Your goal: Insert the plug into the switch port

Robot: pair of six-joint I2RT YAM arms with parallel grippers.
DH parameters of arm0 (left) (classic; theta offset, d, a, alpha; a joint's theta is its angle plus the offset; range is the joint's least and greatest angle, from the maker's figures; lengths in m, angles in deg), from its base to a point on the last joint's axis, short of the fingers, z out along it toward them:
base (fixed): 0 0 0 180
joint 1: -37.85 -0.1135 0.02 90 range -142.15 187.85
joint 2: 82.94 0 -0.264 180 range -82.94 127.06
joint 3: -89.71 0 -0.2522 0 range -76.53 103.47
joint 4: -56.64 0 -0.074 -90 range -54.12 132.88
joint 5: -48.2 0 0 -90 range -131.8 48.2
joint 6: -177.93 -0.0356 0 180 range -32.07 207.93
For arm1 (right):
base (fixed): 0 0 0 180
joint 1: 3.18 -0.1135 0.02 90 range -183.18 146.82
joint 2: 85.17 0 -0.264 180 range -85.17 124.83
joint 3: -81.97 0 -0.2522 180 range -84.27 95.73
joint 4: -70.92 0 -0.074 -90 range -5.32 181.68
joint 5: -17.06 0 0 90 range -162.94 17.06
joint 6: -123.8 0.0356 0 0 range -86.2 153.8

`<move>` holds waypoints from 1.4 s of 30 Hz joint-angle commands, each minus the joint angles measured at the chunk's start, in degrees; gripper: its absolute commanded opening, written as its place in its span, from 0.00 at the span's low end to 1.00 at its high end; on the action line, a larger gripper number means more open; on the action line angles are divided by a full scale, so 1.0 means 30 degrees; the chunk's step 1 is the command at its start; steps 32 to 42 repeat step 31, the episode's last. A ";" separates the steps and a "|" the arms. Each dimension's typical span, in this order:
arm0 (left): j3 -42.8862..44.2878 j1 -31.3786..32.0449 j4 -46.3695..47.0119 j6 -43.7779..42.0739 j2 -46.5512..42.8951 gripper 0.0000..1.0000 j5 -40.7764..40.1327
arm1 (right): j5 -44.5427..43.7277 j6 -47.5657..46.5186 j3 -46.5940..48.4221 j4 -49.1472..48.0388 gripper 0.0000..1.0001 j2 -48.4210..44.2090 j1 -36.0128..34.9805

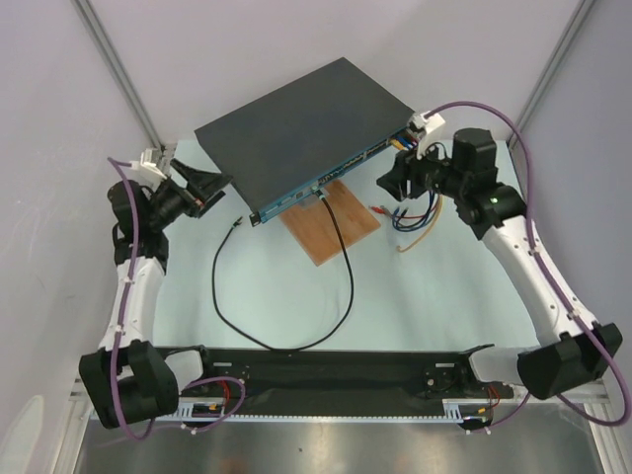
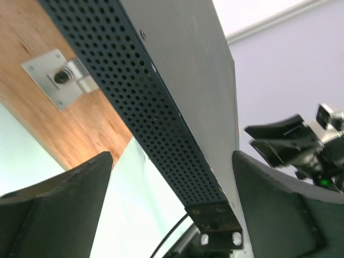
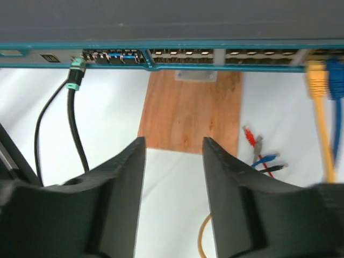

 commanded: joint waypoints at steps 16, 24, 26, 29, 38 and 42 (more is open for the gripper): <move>0.9841 -0.2772 -1.9951 -1.7946 -0.3460 1.00 -0.3554 | 0.1771 0.2776 -0.1332 0.2579 1.00 -0.5463 0.4552; 0.8317 -0.2275 -2.2880 -2.3636 -0.6195 1.00 -0.3843 | 0.2504 0.3980 -0.4907 0.2639 1.00 -0.7633 0.4818; 0.8083 -0.1952 -2.2970 -2.3578 -0.6282 1.00 -0.4696 | 0.2591 0.3981 -0.5055 0.2638 1.00 -0.7809 0.4876; 0.7993 -0.1922 -2.3087 -2.3899 -0.6457 1.00 -0.4934 | 0.2621 0.3893 -0.4909 0.2697 1.00 -0.7897 0.4935; 0.8081 -0.1893 -2.3059 -2.3842 -0.6400 1.00 -0.4991 | 0.2621 0.3892 -0.4851 0.2610 1.00 -0.7897 0.4906; 0.8081 -0.1893 -2.3059 -2.3842 -0.6400 1.00 -0.4991 | 0.2621 0.3892 -0.4851 0.2610 1.00 -0.7897 0.4906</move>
